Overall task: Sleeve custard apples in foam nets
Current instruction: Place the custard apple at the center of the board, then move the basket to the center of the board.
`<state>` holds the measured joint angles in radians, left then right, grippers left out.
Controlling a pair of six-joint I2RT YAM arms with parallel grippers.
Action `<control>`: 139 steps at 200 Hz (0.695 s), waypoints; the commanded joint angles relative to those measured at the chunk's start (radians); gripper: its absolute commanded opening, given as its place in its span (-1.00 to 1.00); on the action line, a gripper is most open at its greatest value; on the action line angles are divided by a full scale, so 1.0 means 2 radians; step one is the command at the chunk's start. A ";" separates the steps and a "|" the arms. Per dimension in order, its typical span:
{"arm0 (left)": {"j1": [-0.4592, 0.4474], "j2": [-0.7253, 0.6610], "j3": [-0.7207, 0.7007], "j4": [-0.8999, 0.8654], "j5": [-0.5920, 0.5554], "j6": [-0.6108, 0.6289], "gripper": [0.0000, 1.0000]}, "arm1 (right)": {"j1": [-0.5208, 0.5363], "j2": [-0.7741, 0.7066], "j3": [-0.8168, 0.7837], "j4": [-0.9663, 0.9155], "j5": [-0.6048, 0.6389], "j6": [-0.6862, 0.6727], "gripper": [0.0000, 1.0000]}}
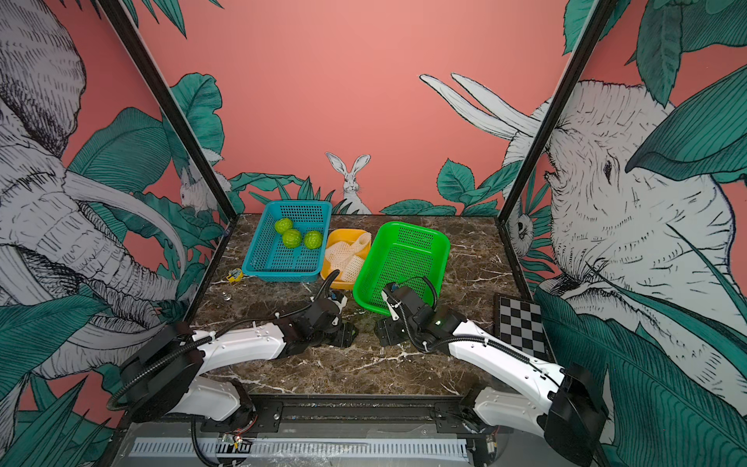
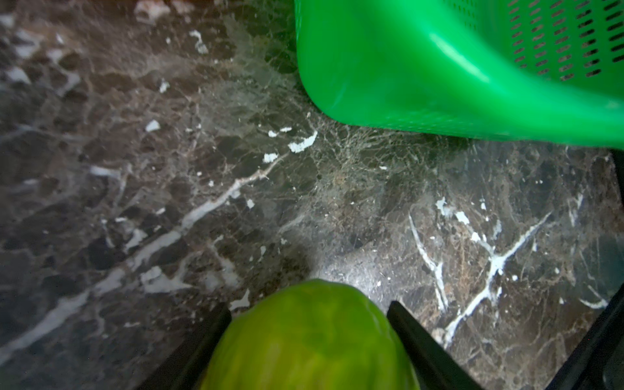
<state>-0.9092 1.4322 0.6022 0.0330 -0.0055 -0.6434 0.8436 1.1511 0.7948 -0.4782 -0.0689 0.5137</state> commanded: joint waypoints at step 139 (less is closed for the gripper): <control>0.077 -0.082 0.144 -0.110 -0.117 0.088 0.92 | -0.165 0.073 -0.051 0.226 -0.012 0.023 0.60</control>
<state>-0.8009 1.2060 0.8284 -0.2089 -0.2462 -0.5274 0.5789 1.2747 0.6815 -0.1455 -0.0784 0.5701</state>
